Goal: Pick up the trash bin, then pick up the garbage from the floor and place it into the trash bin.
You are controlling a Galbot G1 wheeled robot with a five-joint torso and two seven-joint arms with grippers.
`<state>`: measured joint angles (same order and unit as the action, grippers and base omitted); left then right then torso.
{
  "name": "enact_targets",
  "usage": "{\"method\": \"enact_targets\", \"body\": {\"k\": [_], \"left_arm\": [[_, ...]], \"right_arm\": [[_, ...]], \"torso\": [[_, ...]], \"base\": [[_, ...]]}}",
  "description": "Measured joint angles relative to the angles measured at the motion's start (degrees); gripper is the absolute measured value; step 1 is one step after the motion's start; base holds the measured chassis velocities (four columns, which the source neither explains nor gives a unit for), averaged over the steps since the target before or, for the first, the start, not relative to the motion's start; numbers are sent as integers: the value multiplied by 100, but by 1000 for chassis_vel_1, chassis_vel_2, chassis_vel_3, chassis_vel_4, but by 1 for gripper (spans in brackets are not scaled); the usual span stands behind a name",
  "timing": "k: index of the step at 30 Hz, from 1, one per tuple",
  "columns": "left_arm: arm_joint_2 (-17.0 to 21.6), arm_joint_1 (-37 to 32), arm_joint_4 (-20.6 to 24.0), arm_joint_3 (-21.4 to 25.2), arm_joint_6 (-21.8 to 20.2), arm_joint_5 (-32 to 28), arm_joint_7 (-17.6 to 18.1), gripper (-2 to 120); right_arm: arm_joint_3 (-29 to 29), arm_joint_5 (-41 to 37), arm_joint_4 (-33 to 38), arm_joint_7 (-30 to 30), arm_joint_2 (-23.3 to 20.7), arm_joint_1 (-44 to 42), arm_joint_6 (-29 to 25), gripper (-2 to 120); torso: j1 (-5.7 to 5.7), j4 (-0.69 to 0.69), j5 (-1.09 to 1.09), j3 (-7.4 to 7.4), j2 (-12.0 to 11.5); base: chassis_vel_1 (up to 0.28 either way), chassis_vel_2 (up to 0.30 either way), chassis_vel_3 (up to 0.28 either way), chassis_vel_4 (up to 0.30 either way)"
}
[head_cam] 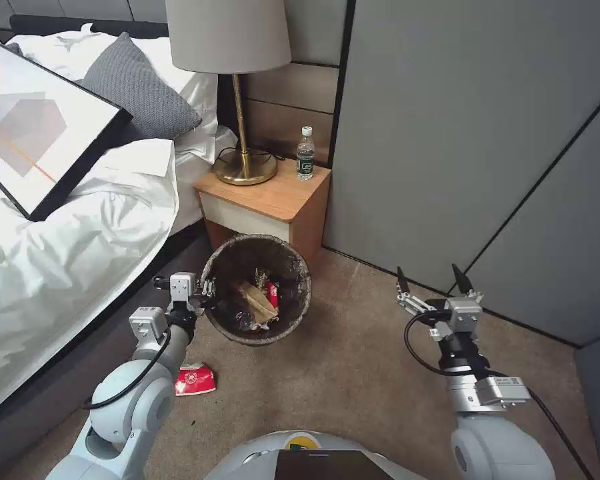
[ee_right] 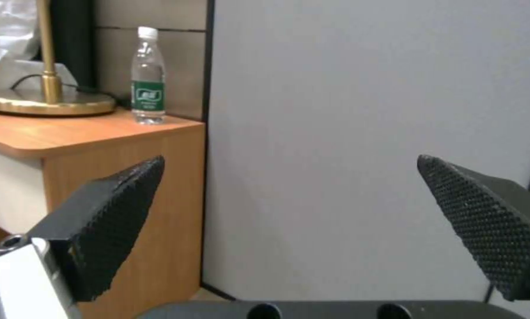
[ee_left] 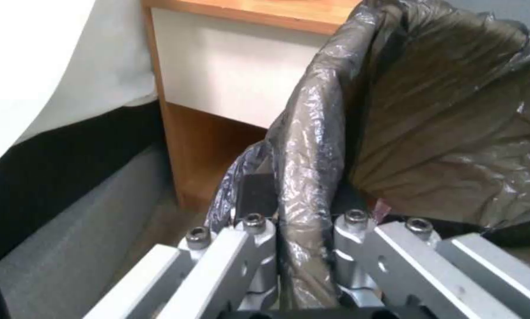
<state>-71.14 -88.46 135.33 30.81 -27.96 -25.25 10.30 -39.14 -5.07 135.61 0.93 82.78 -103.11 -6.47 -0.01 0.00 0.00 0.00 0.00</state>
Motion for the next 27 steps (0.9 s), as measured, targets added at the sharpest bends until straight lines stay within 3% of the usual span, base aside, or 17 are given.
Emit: {"method": "enact_targets", "body": {"k": [27], "left_arm": [[-4,-60,54,67,-14,-6,-28,7]], "right_arm": [[-227,-531,-33,-99,-246,35,187,100]], "torso": [[1,-1,1,0,0]], "base": [[0,0,0,0]]}}
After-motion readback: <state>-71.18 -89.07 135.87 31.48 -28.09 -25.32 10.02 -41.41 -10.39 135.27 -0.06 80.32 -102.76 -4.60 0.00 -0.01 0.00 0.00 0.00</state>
